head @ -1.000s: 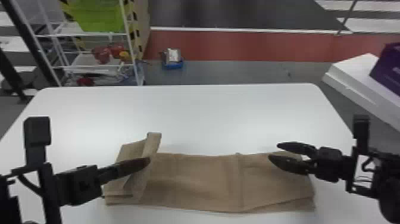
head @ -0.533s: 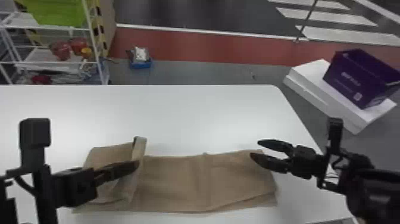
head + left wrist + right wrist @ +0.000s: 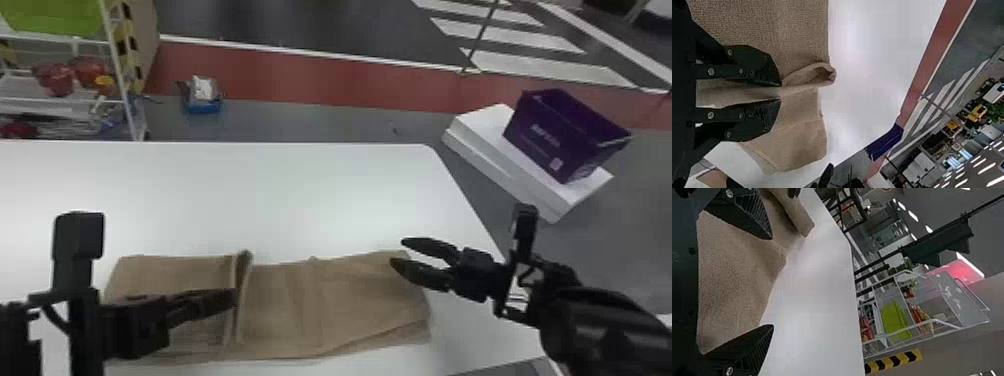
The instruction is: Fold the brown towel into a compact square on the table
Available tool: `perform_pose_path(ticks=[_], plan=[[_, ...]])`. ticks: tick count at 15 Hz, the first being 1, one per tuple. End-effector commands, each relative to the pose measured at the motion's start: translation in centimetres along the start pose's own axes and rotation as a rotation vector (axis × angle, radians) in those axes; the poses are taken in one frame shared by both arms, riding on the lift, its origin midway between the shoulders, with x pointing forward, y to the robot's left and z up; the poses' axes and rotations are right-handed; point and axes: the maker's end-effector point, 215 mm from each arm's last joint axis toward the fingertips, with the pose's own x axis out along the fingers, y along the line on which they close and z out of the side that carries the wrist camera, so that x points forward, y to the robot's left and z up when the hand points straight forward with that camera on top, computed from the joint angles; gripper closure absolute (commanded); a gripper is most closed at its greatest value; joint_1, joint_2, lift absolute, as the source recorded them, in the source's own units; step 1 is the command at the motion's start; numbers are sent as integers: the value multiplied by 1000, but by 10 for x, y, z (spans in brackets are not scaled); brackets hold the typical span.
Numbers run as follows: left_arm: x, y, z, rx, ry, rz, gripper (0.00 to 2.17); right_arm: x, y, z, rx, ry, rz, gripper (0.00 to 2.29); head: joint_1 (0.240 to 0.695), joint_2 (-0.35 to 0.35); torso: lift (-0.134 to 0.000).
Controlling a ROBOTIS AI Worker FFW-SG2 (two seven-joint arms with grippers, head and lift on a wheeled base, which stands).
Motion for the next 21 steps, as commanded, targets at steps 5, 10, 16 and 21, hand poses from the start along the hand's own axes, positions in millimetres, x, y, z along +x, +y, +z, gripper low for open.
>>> perform_pose_path(ticks=[5,10,16,21], plan=[[-28,19,8,-29,-50,31,33,23,36,5,107,-45,34,73,695,-245,-123],[-75,77,11,-84,-114,141,33,50,73,-8,284,-19,-43,161,695,-133,-123],[-124,111,31,-99,-203,214,33,104,143,-39,257,128,-84,302,695,86,-123],[-131,118,30,-117,-211,205,36,139,174,-79,194,240,-154,343,695,220,-123]])
